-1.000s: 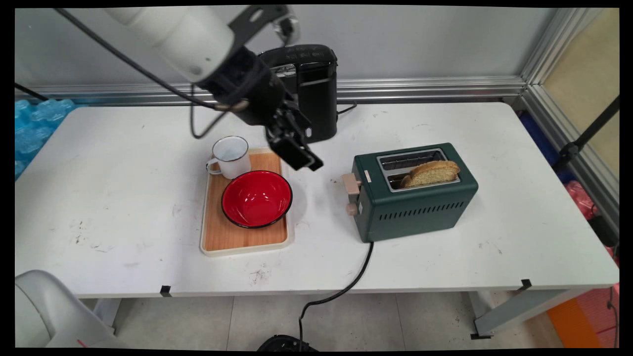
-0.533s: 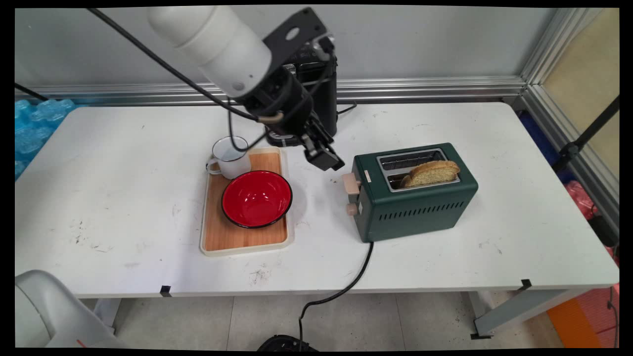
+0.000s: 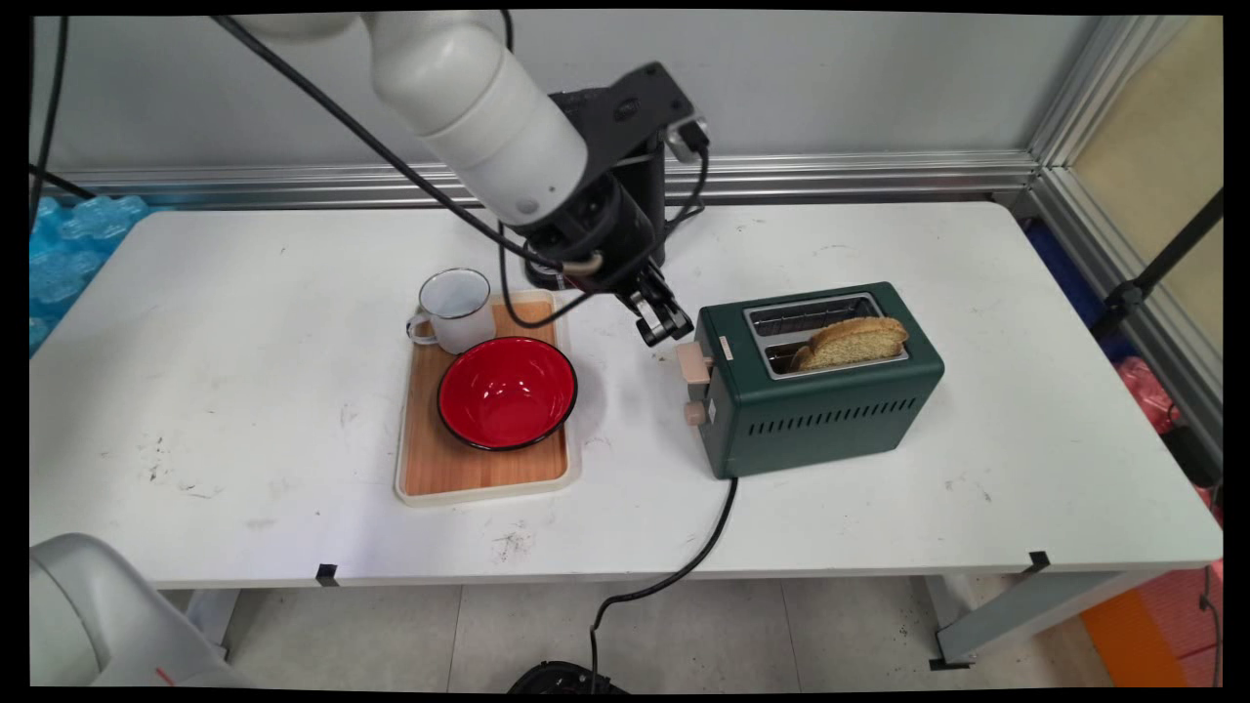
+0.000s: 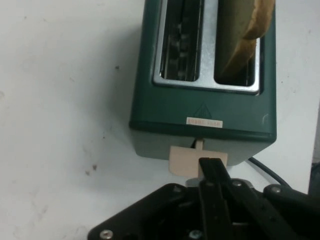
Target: Press the toaster switch
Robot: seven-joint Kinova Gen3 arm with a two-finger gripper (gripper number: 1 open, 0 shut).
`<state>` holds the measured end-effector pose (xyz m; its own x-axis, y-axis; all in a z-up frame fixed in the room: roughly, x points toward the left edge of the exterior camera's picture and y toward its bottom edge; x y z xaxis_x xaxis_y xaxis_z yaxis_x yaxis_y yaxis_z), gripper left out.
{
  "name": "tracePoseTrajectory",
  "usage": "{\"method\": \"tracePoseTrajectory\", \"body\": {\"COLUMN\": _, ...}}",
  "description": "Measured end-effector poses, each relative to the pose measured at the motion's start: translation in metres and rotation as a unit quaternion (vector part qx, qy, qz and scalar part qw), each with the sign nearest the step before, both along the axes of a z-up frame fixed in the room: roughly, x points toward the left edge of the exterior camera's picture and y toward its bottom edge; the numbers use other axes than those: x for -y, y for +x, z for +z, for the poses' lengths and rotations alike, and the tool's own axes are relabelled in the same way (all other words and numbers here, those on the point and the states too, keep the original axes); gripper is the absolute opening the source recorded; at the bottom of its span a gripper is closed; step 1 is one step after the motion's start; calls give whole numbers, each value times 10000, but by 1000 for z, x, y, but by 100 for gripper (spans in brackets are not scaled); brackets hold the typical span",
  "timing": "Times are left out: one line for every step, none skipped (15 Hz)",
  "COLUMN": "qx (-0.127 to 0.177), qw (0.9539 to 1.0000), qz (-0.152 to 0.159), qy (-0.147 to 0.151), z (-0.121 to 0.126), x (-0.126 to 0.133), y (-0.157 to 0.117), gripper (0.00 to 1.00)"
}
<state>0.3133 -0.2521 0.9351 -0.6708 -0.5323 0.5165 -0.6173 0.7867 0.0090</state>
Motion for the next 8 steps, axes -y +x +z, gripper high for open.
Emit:
{"method": "tracePoseTrajectory", "body": {"qx": 21, "qw": 10000, "qz": -5, "qy": 16, "z": -4, "x": 2, "y": -3, "gripper": 0}}
{"method": "tracePoseTrajectory", "body": {"qx": 33, "qw": 10000, "qz": -11, "qy": 25, "z": -6, "x": 3, "y": -4, "gripper": 0}}
{"method": "tracePoseTrajectory", "body": {"qx": 51, "qw": 10000, "qz": -20, "qy": 39, "z": -9, "x": 5, "y": -6, "gripper": 0}}
{"method": "tracePoseTrajectory", "body": {"qx": 68, "qw": 10000, "qz": -35, "qy": 57, "z": -13, "x": 6, "y": -9, "gripper": 0}}
{"method": "tracePoseTrajectory", "body": {"qx": 82, "qw": 9999, "qz": -46, "qy": 72, "z": -16, "x": 7, "y": -11, "gripper": 0}}
{"method": "tracePoseTrajectory", "body": {"qx": 91, "qw": 9999, "qz": -56, "qy": 81, "z": -18, "x": 8, "y": -12, "gripper": 0}}
{"method": "tracePoseTrajectory", "body": {"qx": 106, "qw": 9999, "qz": -68, "qy": 94, "z": -21, "x": 9, "y": -14, "gripper": 0}}
{"method": "tracePoseTrajectory", "body": {"qx": 128, "qw": 9998, "qz": -79, "qy": 107, "z": -24, "x": 11, "y": -16, "gripper": 0}}
